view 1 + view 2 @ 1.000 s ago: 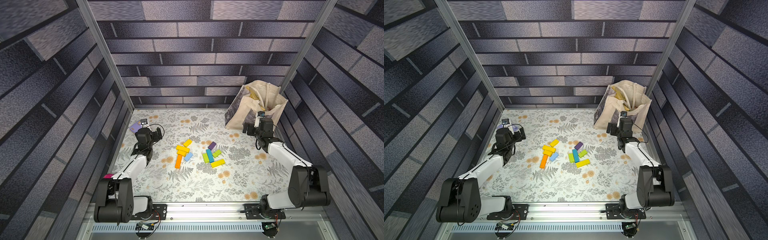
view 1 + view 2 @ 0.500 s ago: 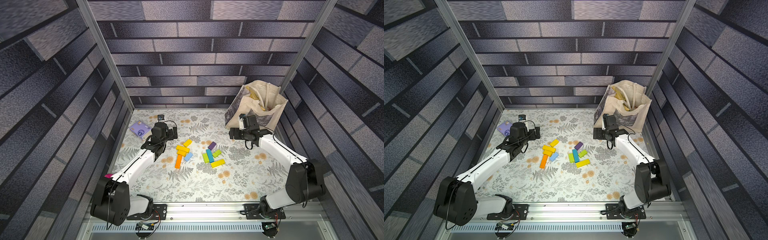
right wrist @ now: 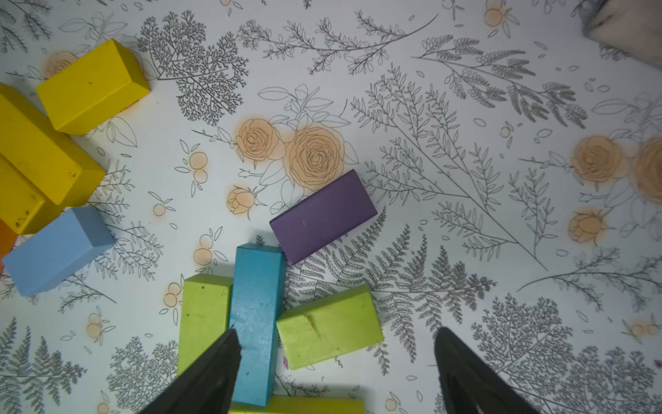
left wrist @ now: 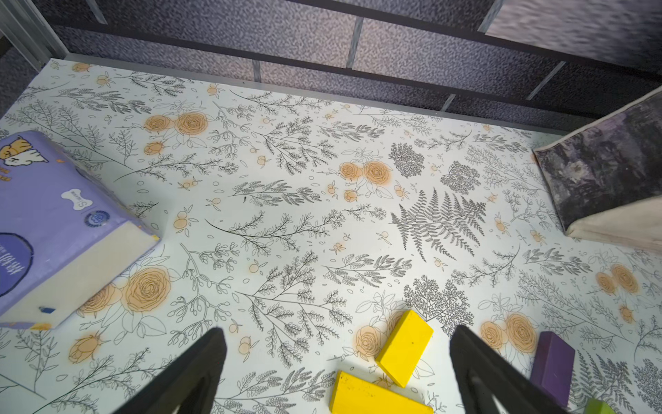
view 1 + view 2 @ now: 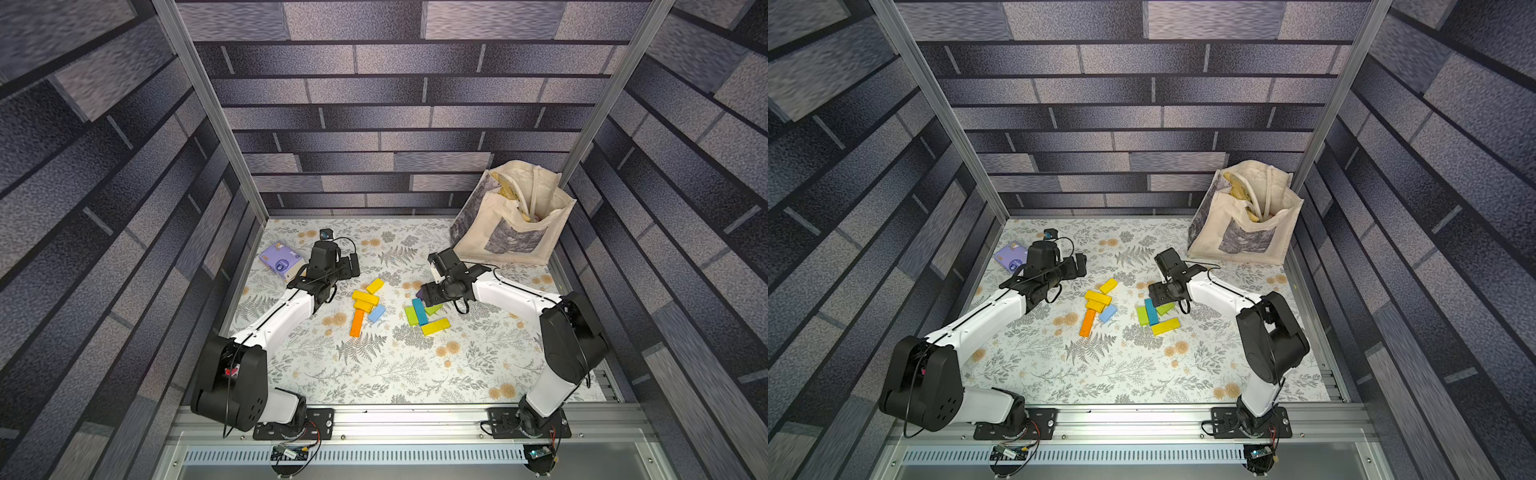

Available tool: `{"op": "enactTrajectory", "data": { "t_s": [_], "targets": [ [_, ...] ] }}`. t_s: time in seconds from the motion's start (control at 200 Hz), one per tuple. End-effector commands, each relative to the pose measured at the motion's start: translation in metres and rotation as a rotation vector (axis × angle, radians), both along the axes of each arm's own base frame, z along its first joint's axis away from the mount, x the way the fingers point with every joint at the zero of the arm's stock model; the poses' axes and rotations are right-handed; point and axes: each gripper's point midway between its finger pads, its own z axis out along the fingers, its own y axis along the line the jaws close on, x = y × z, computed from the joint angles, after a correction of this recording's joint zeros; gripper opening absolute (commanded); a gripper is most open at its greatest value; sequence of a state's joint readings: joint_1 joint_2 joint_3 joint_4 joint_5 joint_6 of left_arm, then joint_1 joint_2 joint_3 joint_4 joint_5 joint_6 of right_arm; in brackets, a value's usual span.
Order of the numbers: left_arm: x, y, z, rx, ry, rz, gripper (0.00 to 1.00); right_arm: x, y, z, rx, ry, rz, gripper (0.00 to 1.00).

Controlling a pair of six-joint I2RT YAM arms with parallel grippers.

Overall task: Assemble the letter p with building blocks
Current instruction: Pick up the building block from the center of the board.

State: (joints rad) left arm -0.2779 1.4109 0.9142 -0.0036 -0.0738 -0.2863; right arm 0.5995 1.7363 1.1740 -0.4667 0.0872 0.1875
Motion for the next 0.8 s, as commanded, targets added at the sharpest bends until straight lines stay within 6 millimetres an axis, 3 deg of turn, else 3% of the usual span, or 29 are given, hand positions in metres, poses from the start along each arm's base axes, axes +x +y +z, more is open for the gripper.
{"op": "enactTrajectory", "data": {
  "t_s": [0.0, 0.245, 0.566, 0.796],
  "targets": [
    [0.007, -0.007, 0.007, -0.020, 0.008, -0.026, 1.00, 0.012, 0.005, 0.003, -0.014, -0.012, -0.009, 0.88],
    [0.010, -0.015, 0.005, -0.057, 0.017, -0.045, 1.00, 0.027, 0.020, -0.004, -0.032, 0.061, -0.014, 0.90],
    [0.008, -0.020, -0.008, -0.096, 0.040, -0.049, 1.00, 0.025, 0.021, -0.008, 0.061, 0.180, -0.396, 0.85],
    [0.006, -0.021, -0.006, -0.075, 0.036, -0.071, 1.00, 0.010, 0.027, -0.010, -0.003, 0.155, -0.282, 0.84]
  ]
}}
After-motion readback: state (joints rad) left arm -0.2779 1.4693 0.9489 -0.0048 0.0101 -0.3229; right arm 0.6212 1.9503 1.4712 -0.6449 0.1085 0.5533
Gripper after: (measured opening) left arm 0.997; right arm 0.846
